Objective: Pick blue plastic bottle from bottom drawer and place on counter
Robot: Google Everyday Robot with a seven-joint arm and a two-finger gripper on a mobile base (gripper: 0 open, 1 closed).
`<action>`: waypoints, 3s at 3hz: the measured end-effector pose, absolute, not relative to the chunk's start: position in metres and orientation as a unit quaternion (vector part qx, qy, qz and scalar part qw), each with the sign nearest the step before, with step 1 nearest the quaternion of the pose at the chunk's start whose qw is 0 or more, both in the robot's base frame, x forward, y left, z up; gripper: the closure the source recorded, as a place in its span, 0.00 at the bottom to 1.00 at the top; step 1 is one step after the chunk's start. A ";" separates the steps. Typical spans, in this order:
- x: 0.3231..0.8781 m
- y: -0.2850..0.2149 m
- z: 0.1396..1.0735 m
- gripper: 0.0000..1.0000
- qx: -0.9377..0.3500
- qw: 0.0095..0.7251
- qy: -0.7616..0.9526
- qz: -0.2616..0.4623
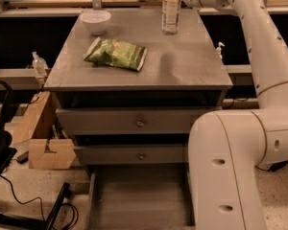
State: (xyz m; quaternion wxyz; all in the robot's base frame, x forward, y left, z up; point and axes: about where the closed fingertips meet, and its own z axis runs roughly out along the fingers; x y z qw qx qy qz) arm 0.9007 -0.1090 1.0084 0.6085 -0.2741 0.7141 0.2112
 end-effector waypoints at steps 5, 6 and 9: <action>0.936 -0.145 0.943 1.00 -0.227 0.596 0.748 0.182; 0.936 -0.145 0.946 0.83 -0.227 0.596 0.748 0.182; 0.934 -0.143 0.947 0.12 -0.227 0.596 0.748 0.183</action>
Offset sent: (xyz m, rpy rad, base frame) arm 0.0734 -0.0745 -0.0275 0.1999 0.0547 -0.1464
